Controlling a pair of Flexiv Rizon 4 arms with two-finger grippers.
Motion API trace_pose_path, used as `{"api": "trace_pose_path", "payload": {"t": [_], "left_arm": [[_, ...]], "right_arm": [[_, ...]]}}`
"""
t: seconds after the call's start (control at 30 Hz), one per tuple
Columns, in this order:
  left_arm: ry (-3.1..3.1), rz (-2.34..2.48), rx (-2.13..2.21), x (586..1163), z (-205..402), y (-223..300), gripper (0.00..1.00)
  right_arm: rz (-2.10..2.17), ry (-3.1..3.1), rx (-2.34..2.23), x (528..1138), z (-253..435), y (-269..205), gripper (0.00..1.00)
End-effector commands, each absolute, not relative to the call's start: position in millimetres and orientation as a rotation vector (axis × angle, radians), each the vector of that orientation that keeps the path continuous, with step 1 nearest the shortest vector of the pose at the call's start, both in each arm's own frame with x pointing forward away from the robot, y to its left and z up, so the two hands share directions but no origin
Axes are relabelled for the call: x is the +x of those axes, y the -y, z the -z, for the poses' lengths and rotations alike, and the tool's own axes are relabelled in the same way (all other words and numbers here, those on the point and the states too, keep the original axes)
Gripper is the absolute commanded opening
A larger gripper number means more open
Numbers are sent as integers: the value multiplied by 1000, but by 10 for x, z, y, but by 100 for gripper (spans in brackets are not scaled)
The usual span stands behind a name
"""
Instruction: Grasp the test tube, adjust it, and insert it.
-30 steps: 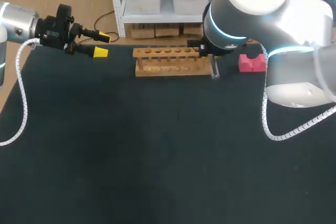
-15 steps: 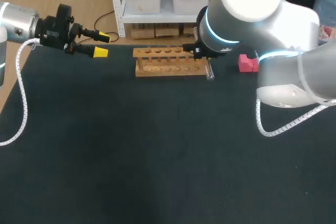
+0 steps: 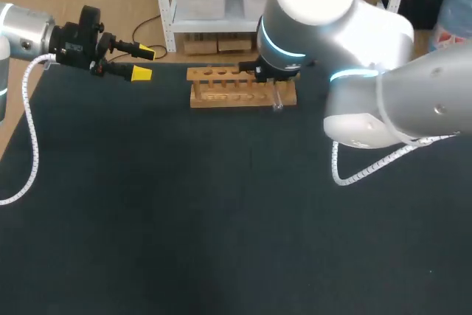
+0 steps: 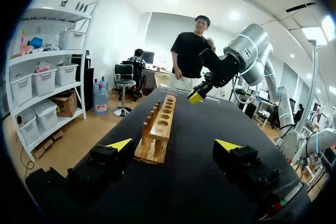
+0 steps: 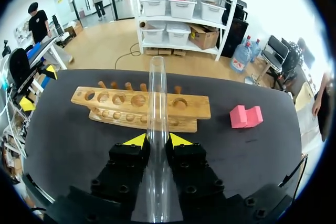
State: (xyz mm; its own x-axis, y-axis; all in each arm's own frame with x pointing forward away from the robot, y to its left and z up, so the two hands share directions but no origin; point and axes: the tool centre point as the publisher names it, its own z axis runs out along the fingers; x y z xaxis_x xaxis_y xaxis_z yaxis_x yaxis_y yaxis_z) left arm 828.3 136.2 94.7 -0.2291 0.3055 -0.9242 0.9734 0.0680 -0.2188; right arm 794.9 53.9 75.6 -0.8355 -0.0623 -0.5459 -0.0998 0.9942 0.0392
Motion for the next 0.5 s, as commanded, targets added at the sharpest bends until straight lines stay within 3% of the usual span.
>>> {"api": "trace_pose_path", "payload": {"t": [0.03, 0.5], "left_arm": [[-1632, 1186, 1299, 8285, -940, -1365, 100], [-1632, 1186, 1299, 8285, -940, -1365, 100]], "right_arm": [[-98, -2537, -99, 7976, -663, -568, 0], [-91, -2525, -55, 8023, -530, -527, 0]]}}
